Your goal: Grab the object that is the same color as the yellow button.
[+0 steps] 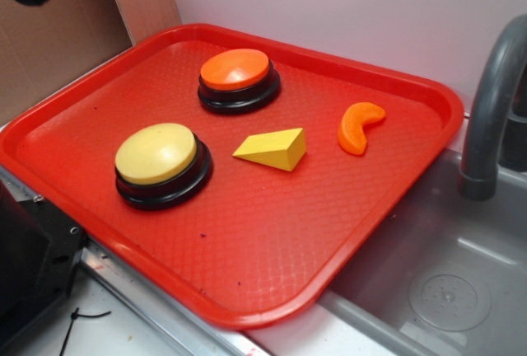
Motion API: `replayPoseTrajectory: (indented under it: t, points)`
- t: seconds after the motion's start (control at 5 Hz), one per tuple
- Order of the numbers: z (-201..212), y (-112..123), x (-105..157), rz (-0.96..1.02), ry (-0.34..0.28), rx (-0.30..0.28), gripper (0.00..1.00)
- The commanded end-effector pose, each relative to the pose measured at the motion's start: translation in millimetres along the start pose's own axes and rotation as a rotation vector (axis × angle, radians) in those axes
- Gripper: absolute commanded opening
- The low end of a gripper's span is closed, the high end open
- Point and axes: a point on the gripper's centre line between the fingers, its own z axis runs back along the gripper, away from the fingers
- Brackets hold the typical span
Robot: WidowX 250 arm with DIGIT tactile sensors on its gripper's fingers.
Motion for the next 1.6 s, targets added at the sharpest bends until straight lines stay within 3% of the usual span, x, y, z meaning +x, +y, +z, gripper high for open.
replayPoseTrajectory:
  t: [0.0, 0.2, 0.6, 0.8, 1.0, 1.4]
  points:
    - [-33, -6, 47, -0.377, -0.052, 0.036, 1.00]
    - [-59, -10, 75, -0.524, -0.066, 0.075, 1.00]
    - [-107, -26, 110, -0.638, -0.095, 0.037, 1.00]
    - [-131, -35, 121, -0.673, -0.096, -0.021, 1.00]
    - [-155, -41, 127, -0.693, -0.052, -0.030, 1.00]
    - [-178, -51, 127, -0.741, -0.037, -0.064, 1.00]
